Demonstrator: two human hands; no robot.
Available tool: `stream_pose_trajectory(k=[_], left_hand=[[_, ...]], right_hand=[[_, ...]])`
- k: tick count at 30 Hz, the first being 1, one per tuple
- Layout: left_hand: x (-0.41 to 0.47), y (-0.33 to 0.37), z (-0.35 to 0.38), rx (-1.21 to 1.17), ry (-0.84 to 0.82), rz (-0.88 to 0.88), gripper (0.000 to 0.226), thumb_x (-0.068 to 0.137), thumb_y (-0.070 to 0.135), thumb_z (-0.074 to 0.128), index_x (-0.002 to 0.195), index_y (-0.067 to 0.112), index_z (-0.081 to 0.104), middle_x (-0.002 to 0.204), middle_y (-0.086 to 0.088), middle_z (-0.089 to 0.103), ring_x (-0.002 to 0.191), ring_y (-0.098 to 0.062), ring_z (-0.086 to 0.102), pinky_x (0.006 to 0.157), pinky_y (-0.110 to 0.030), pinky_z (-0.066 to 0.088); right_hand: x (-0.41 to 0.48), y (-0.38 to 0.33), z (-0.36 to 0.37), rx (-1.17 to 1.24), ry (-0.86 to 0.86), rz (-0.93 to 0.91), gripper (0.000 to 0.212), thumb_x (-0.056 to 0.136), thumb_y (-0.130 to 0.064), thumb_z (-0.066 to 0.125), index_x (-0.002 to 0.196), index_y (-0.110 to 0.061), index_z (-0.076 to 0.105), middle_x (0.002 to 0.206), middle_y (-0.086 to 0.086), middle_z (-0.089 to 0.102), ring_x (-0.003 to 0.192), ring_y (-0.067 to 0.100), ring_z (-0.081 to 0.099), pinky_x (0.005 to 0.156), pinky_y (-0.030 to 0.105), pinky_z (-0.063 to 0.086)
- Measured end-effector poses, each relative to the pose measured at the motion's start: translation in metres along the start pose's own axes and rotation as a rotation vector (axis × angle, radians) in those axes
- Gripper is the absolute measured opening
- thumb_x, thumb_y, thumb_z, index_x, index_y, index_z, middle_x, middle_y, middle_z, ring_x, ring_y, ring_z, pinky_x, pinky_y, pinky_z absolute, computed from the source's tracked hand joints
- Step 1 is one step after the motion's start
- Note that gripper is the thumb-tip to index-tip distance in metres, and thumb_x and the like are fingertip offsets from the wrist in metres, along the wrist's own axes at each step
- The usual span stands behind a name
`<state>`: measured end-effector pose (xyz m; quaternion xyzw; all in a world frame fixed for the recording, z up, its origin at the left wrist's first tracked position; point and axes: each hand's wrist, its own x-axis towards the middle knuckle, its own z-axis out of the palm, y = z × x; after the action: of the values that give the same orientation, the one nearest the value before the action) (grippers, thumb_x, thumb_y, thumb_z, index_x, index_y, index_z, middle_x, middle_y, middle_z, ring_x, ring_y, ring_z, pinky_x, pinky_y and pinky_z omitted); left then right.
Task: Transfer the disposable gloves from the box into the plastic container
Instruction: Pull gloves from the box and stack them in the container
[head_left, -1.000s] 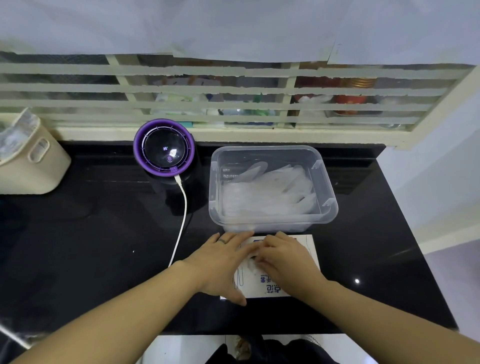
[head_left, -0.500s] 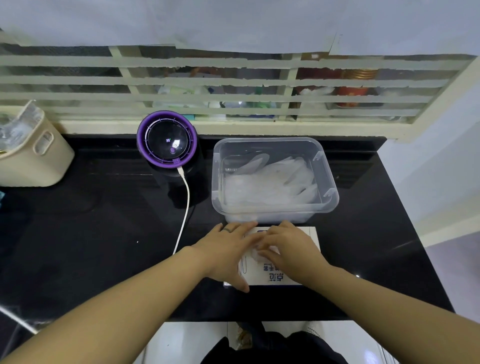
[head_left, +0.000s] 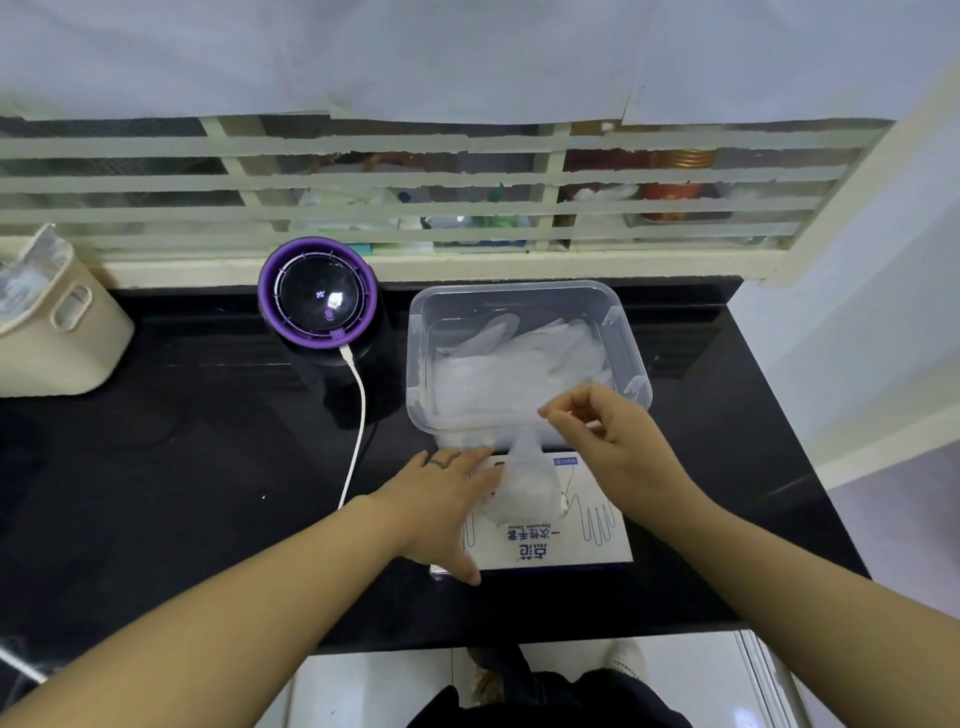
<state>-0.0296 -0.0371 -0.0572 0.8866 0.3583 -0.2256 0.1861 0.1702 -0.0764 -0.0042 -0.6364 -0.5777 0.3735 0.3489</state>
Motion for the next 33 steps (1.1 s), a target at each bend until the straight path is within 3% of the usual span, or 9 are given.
stream_pose_trajectory(k=[5,8,12,17,20,23,26,30,33], left_hand=[[-0.001,0.0,0.001,0.007,0.004,0.001,0.112,0.069,0.063,0.071,0.151,0.022,0.007,0.161,0.0,-0.011,0.147,-0.026,0.002,0.12,-0.046,0.009],[-0.003,0.001,0.002,0.008,0.034,0.014,0.102,0.069,0.063,0.071,0.147,0.024,0.019,0.16,-0.001,-0.001,0.146,-0.027,0.006,0.119,-0.045,0.012],[-0.002,0.004,0.005,-0.059,0.066,0.036,0.098,0.062,0.064,0.074,0.142,0.025,0.033,0.146,-0.001,0.027,0.138,-0.024,0.021,0.116,-0.042,0.023],[-0.003,0.009,0.0,-0.121,0.035,-0.012,0.058,0.067,0.057,0.077,0.107,0.021,0.056,0.093,0.008,0.052,0.09,-0.012,0.047,0.074,-0.015,0.04],[-0.004,0.005,0.001,-0.067,0.004,-0.005,0.092,0.065,0.059,0.075,0.142,0.041,0.029,0.136,0.001,0.038,0.124,-0.024,0.035,0.11,-0.039,0.029],[-0.013,0.008,-0.012,-0.082,-0.017,0.015,0.105,0.068,0.06,0.074,0.149,0.046,0.009,0.159,0.004,0.002,0.146,-0.024,0.01,0.12,-0.048,0.008],[-0.03,0.005,-0.041,-0.309,-0.009,-0.007,0.089,0.072,0.06,0.073,0.146,0.039,0.03,0.155,0.014,0.021,0.142,-0.01,0.025,0.116,-0.032,0.024],[-0.06,-0.017,-0.106,-0.633,0.205,-0.078,0.055,0.067,0.065,0.069,0.115,0.038,0.063,0.112,0.022,0.065,0.102,0.008,0.06,0.099,-0.024,0.046],[-0.069,-0.025,-0.137,-1.074,0.366,0.025,0.063,0.058,0.077,0.069,0.099,0.03,0.074,0.106,0.009,0.072,0.103,-0.005,0.066,0.1,-0.032,0.048]], right_hand=[[-0.014,0.026,-0.004,-0.4,-0.233,0.064,0.045,0.078,-0.048,0.068,0.119,-0.033,0.056,0.106,-0.02,0.052,0.088,0.0,0.051,0.078,0.016,0.044],[-0.021,0.045,0.017,-0.549,-0.228,-0.024,0.024,0.088,-0.041,0.06,0.102,-0.024,0.069,0.1,-0.015,0.058,0.09,0.007,0.05,0.079,0.027,0.045],[-0.013,0.04,0.038,-0.372,-0.081,-0.172,0.024,0.09,-0.027,0.058,0.08,-0.01,0.07,0.078,-0.005,0.061,0.075,0.013,0.05,0.067,0.032,0.043],[0.001,-0.015,0.046,-0.257,-0.072,-0.338,0.03,0.088,-0.03,0.055,0.073,-0.006,0.063,0.071,-0.003,0.058,0.066,0.011,0.05,0.064,0.034,0.046],[0.014,-0.05,0.021,-0.103,0.05,-0.319,0.019,0.09,-0.018,0.061,0.076,-0.005,0.067,0.069,0.001,0.063,0.064,0.015,0.054,0.064,0.031,0.047],[0.026,-0.075,-0.017,-0.035,0.095,-0.243,0.011,0.093,-0.02,0.057,0.089,-0.023,0.066,0.076,-0.012,0.063,0.07,-0.002,0.059,0.068,0.014,0.05],[0.039,-0.086,-0.048,-0.217,0.065,-0.201,0.015,0.093,-0.025,0.055,0.089,-0.019,0.067,0.082,0.002,0.066,0.076,0.011,0.06,0.075,0.019,0.049],[0.044,-0.096,-0.064,-0.515,-0.025,-0.246,0.028,0.095,-0.028,0.05,0.094,-0.007,0.069,0.089,0.01,0.066,0.08,0.023,0.058,0.081,0.034,0.051],[0.041,-0.105,-0.061,-0.666,-0.058,-0.348,0.029,0.096,-0.029,0.048,0.098,-0.009,0.069,0.092,0.005,0.064,0.081,0.018,0.056,0.084,0.033,0.049]])
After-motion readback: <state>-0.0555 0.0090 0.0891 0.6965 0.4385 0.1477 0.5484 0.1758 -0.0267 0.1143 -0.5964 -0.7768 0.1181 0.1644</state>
